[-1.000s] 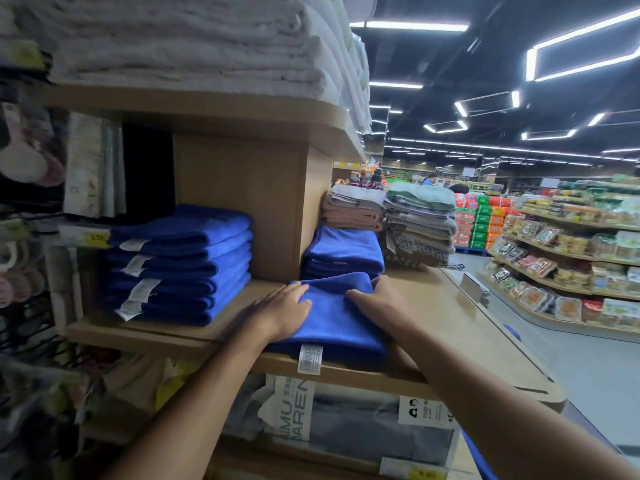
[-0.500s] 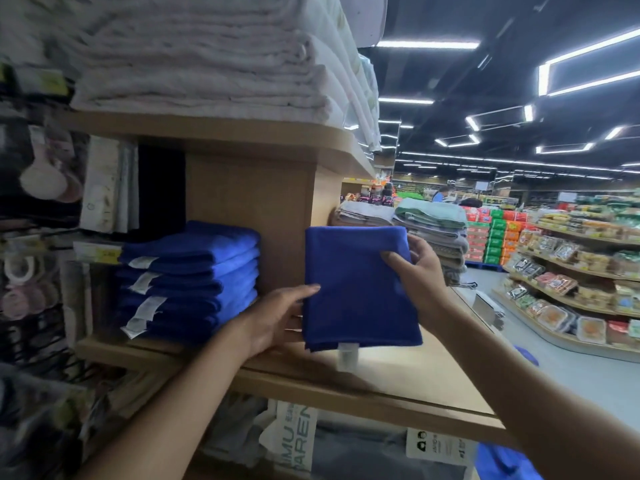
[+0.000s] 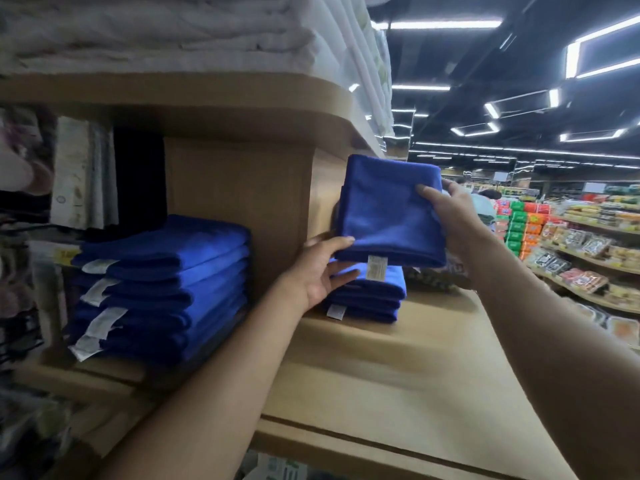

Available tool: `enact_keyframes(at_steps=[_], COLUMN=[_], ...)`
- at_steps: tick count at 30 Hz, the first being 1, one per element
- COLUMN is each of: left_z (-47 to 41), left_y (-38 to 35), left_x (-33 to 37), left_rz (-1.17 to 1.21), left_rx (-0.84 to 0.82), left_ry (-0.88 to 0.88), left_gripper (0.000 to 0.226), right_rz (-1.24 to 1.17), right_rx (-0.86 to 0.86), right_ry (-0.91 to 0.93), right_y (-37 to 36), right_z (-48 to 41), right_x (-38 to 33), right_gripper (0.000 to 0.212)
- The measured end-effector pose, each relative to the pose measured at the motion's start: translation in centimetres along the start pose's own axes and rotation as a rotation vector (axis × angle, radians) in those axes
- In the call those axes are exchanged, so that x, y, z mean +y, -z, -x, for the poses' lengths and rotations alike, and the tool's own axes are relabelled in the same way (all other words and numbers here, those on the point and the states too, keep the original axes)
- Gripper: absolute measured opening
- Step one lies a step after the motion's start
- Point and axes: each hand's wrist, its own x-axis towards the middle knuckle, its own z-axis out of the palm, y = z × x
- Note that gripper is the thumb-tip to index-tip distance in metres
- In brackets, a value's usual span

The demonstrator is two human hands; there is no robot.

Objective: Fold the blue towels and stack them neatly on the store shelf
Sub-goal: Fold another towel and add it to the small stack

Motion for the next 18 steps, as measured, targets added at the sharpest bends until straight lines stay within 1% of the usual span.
enact_keyframes(at_steps=[3,5,7,9,10,13,16,17,18], left_z=[-2.0,-3.2,-4.2,-4.8,-5.1,-5.4,-5.2,-4.9,-4.7], left_y=[-0.7,-0.7,-0.7,-1.0,-1.0,-1.0,-0.8,-0.8,-0.8], left_x=[-0.9,-1.2,-1.2,-1.5,-1.7,-2.5,-3.2,-3.3,-3.4], left_rz=[0.099,0.154,0.174,0.165,0.168,0.192,0.213,0.229,0.255], left_rx=[0.076,0.152,0.227,0.287,0.316,0.393,0.417,0.42,0.429], left_ry=[-0.041,-0.064,-0.086,-0.089,-0.077,0.016,0.098,0.117,0.135], left_gripper=[0.016,0.01,0.01,0.013,0.012,0.008,0.006,0.005,0.009], right_rz=[-0.075,-0.095,-0.092,-0.033,0.009,0.126,0.267,0.31,0.335], right_rx=[-0.008,0.0,0.02,0.032,0.031,-0.02,-0.067,-0.077,-0.093], right_ry=[-0.033,-0.065,-0.11,-0.191,-0.243,-0.366,-0.352,-0.349,-0.356], right_y=[-0.4,-1.0,-1.6,-2.0,-2.1,-2.2,-2.2,-2.1,-1.9], right_z=[-2.2,-3.3,-4.2,-4.9,-5.1,-5.3,-4.9,-4.9,-4.9], right_x=[2.1,3.8,5.6,7.4,8.1,10.1,10.7,10.7,10.5], right_gripper=[0.046,0.041,0.035,0.032,0.034,0.049,0.051,0.049,0.043])
